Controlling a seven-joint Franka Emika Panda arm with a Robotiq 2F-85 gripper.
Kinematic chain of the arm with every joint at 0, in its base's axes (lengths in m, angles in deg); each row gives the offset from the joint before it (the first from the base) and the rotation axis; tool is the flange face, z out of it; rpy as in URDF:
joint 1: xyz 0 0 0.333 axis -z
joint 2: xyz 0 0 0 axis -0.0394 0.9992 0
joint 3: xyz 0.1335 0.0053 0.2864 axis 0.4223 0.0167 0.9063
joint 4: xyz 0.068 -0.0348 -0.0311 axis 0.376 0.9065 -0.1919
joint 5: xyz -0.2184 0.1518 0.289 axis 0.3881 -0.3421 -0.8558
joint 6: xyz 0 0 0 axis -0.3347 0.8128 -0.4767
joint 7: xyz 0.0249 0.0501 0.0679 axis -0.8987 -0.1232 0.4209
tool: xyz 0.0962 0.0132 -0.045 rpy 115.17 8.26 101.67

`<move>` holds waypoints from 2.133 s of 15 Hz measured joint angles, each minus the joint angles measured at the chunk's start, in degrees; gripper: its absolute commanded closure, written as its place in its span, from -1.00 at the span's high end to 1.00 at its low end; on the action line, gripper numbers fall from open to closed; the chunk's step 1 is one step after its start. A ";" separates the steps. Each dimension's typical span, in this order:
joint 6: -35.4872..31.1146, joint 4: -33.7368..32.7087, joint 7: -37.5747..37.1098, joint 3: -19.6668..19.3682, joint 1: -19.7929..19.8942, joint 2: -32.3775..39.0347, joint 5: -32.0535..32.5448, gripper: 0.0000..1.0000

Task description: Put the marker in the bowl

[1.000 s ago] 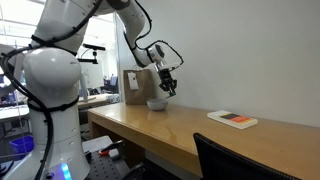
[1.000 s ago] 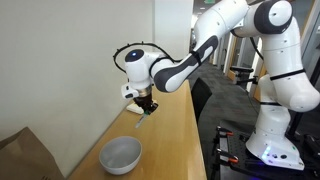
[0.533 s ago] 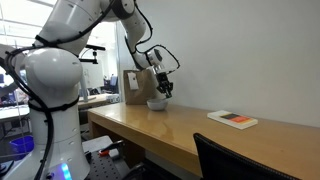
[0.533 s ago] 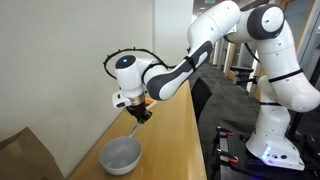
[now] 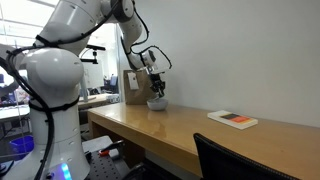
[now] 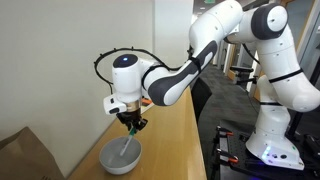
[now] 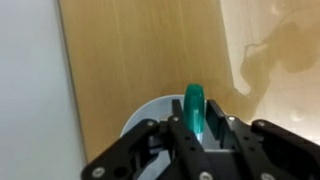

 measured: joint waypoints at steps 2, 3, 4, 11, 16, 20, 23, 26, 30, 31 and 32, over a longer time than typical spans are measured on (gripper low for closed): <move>-0.99 -0.03 0.00 0.04 0.05 -0.10 -0.01 0.59; -1.02 -0.06 0.00 -0.03 0.18 -0.19 -0.01 0.73; -1.02 -0.07 0.00 -0.20 0.36 -0.34 -0.01 0.90; 2.40 1.65 -1.02 -3.63 4.47 -4.38 -3.29 1.00; 4.31 6.36 -1.02 -3.98 8.30 -10.86 -9.52 1.00; 3.82 10.12 -1.01 -3.99 9.51 -16.29 -14.80 1.00; 3.07 12.59 -1.02 -3.99 9.52 -20.53 -17.41 1.00; 2.51 15.13 -1.02 -4.04 9.51 -24.11 -18.40 1.00; 1.78 17.76 -1.02 -4.11 9.40 -26.61 -18.87 1.00; 1.61 18.13 -1.02 -4.11 9.31 -26.89 -18.91 1.00; 1.39 18.51 -1.01 -4.11 9.19 -27.14 -18.94 1.00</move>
